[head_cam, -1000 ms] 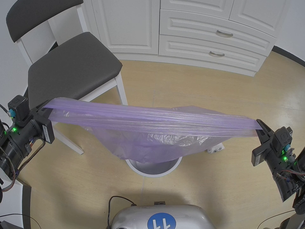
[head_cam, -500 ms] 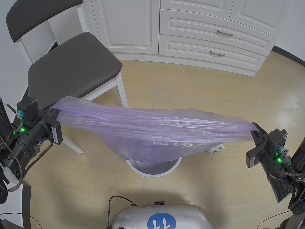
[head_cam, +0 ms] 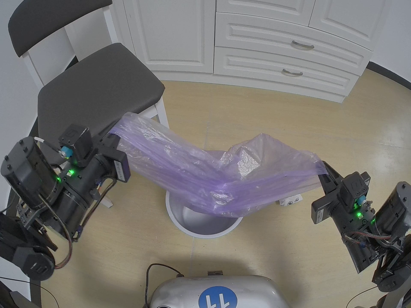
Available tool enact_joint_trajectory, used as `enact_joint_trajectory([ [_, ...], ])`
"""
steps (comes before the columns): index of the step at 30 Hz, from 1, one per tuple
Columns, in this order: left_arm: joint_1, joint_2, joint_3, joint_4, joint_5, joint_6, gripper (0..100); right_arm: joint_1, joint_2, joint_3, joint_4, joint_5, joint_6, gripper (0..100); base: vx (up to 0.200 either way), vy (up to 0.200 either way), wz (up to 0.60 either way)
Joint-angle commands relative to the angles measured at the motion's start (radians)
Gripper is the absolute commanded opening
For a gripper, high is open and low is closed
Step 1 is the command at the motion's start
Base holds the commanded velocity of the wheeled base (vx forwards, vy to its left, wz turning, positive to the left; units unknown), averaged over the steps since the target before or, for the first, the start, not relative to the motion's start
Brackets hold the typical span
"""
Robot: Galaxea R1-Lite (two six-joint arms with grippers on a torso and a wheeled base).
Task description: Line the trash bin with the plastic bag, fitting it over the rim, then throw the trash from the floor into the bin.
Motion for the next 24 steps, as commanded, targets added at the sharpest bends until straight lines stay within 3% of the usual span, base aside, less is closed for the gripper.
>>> enact_joint_trajectory([
  [1,-0.08,0.192,-0.005,-0.137,0.016,0.002,0,0.047,0.039,-0.042,-0.02,0.023,0.028,0,0.0,0.0,0.0],
  [7,-0.121,0.224,-0.007,-0.185,0.016,-0.002,0,0.098,0.039,-0.08,-0.02,0.029,0.073,0,0.0,0.0,0.0],
  [13,-0.205,0.206,-0.001,-0.185,0.014,-0.021,0,0.17,0.039,-0.071,-0.02,0.145,0.119,0,0.0,0.0,0.0],
  [24,-0.325,0.161,0.065,-0.185,0.016,-0.047,0,0.238,0.085,-0.048,-0.02,0.153,0.166,0,0.0,0.0,0.0],
])
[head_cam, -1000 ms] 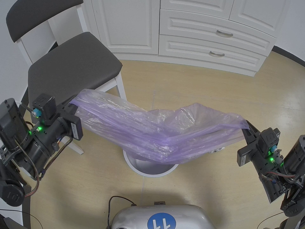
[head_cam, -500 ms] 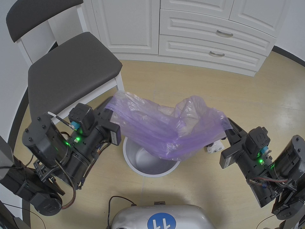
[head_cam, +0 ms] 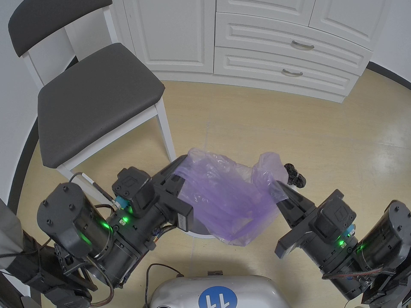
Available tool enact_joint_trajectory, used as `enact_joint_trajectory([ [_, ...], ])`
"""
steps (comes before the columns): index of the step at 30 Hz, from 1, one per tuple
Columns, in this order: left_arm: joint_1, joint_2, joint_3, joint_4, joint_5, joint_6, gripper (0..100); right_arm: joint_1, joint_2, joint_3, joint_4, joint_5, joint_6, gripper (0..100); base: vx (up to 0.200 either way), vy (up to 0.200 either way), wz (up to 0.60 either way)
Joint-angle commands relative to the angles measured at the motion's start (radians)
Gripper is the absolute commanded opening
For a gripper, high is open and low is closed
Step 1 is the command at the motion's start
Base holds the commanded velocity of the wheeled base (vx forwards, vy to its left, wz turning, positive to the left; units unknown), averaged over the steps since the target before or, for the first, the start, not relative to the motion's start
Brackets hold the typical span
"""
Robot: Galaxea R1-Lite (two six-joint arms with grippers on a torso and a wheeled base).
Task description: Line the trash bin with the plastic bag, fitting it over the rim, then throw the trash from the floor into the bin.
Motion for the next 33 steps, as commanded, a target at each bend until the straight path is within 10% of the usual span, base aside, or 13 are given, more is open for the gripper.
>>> enact_joint_trajectory([
  [1,-0.046,-0.017,0.032,0.0,0.001,0.004,0,0.018,0.057,0.005,-0.017,0.003,0.021,0,0.0,0.0,0.0],
  [33,-0.01,0.112,-0.04,0.002,-0.001,-0.047,0,-0.111,0.396,-0.257,-0.017,0.009,0.216,0,0.0,0.0,0.0],
])
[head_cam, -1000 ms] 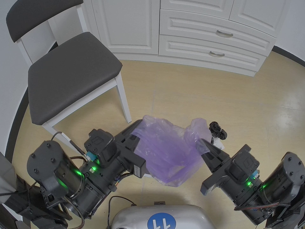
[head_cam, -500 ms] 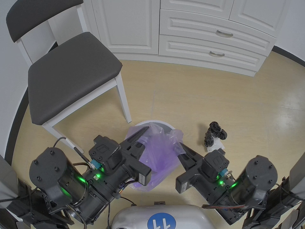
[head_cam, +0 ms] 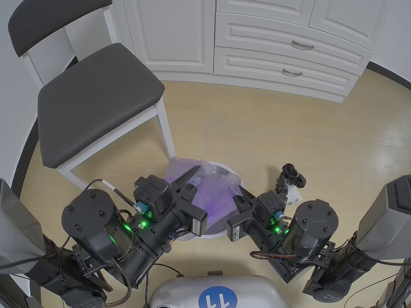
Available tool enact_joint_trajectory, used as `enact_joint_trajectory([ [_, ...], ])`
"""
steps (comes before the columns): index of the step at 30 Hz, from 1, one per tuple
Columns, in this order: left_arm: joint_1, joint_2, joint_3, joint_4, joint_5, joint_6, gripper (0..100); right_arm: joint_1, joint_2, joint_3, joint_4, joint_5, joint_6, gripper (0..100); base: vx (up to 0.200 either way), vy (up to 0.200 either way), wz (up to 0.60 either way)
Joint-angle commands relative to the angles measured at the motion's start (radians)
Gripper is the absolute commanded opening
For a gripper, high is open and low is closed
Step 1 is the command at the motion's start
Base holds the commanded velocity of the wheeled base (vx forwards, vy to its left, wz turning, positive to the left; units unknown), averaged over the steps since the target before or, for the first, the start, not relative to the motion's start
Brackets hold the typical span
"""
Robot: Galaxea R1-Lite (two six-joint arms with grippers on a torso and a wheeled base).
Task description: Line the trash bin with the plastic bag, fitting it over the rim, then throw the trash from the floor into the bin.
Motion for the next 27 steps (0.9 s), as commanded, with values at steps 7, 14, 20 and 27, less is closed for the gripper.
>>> enact_joint_trajectory([
  [7,0.015,0.076,-0.039,-0.002,0.001,-0.026,0,-0.055,0.066,-0.022,-0.018,0.025,-0.001,0,0.0,0.0,0.0],
  [14,0.024,0.106,-0.052,0.0,-0.003,-0.038,0,-0.077,0.098,-0.02,-0.018,0.029,-0.002,0,0.0,0.0,0.0],
  [20,0.04,0.151,-0.072,-0.002,-0.004,-0.046,0,-0.092,0.17,-0.057,-0.018,0.028,0.007,0,0.0,0.0,0.0],
  [27,0.051,0.178,-0.091,-0.002,-0.004,-0.05,0,-0.118,0.262,-0.136,-0.018,0.029,0.038,0,0.0,0.0,0.0],
])
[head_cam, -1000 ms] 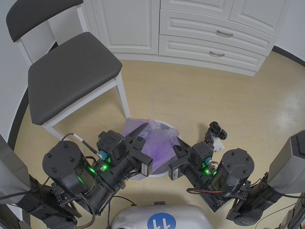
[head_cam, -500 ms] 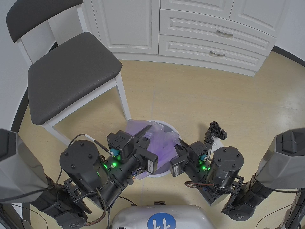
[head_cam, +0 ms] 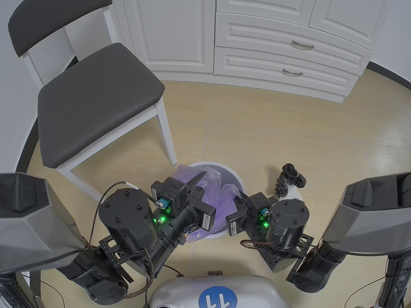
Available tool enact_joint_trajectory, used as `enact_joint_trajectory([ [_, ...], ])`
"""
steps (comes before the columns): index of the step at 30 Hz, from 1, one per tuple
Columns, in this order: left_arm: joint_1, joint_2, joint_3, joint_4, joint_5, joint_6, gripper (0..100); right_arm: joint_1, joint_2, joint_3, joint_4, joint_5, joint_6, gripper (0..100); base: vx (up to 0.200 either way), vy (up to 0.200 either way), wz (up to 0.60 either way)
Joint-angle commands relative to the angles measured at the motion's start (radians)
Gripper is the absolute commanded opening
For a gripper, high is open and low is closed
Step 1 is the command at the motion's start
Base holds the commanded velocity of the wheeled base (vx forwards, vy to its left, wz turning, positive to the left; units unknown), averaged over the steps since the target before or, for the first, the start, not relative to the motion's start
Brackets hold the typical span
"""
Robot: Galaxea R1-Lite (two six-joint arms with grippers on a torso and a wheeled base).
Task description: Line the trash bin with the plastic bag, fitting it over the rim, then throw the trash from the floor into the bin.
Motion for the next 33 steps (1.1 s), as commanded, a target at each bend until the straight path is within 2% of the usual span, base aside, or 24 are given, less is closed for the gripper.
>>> enact_joint_trajectory([
  [1,0.004,0.027,-0.009,-0.001,0.0,-0.002,0,-0.011,0.089,-0.059,-0.018,0.001,0.022,0,0.0,0.0,0.0],
  [6,0.007,0.038,-0.02,-0.001,0.0,-0.003,0,-0.014,0.155,-0.144,-0.018,-0.004,0.056,0,0.0,0.0,0.0],
  [13,0.03,0.085,-0.06,-0.001,0.0,-0.032,0,-0.056,0.155,-0.151,-0.018,-0.001,0.051,0,0.0,0.0,0.0],
  [17,0.07,0.102,-0.109,-0.001,0.001,-0.06,0,-0.097,0.118,-0.147,-0.018,-0.001,0.034,0,0.0,0.0,0.0],
  [21,0.074,0.113,-0.144,-0.001,0.0,-0.115,0,-0.151,0.09,-0.14,-0.018,0.001,-0.009,0,0.0,0.0,0.0],
  [25,0.073,0.144,-0.181,-0.001,0.001,-0.129,0,-0.195,0.086,-0.137,-0.018,-0.002,-0.052,0,0.0,0.0,0.0],
  [26,0.073,0.162,-0.209,-0.001,0.004,-0.147,0,-0.227,0.078,-0.127,-0.018,-0.002,-0.093,0,0.0,0.0,0.0],
  [33,0.087,0.209,-0.264,0.001,0.006,-0.21,0,-0.255,0.086,-0.111,-0.018,-0.002,-0.118,0,0.0,0.0,0.0],
])
